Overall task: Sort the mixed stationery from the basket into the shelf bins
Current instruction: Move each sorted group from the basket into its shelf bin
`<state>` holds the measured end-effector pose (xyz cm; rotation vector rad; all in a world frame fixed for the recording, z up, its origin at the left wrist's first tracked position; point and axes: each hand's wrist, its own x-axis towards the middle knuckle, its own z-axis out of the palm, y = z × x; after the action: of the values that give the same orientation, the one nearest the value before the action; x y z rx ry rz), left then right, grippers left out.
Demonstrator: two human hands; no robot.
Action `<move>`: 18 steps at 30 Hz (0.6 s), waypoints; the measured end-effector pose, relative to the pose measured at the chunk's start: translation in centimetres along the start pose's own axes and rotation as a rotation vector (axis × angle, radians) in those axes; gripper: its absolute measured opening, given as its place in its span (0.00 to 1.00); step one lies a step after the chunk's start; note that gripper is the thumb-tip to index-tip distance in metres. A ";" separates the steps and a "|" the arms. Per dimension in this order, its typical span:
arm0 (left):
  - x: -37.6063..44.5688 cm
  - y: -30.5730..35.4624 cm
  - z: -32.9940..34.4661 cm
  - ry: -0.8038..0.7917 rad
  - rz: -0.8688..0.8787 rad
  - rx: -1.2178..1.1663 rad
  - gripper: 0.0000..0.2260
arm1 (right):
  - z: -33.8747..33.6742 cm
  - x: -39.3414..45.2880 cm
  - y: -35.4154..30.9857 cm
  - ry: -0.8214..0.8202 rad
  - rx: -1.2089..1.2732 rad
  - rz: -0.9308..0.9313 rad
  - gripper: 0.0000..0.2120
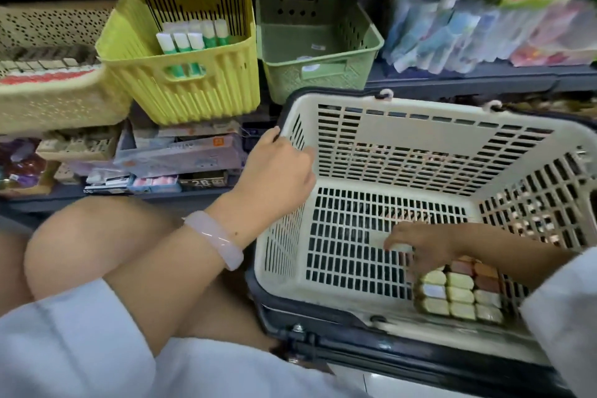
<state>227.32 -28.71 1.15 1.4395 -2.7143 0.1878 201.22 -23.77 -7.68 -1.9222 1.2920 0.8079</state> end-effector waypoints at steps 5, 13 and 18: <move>-0.2 -0.1 1.1 0.050 -0.012 0.029 0.11 | 3.3 -0.5 1.9 -0.035 -0.155 -0.018 0.38; -0.4 -0.1 1.1 0.063 -0.018 0.025 0.12 | 5.0 -0.3 2.7 0.090 -0.343 -0.051 0.33; -0.5 -0.1 1.2 0.081 -0.003 0.028 0.11 | 4.5 -0.4 3.4 0.121 -0.263 -0.016 0.24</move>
<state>227.74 -28.51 -0.12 1.4109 -2.6555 0.2785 197.34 -20.92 -10.61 -2.2149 1.2921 0.9024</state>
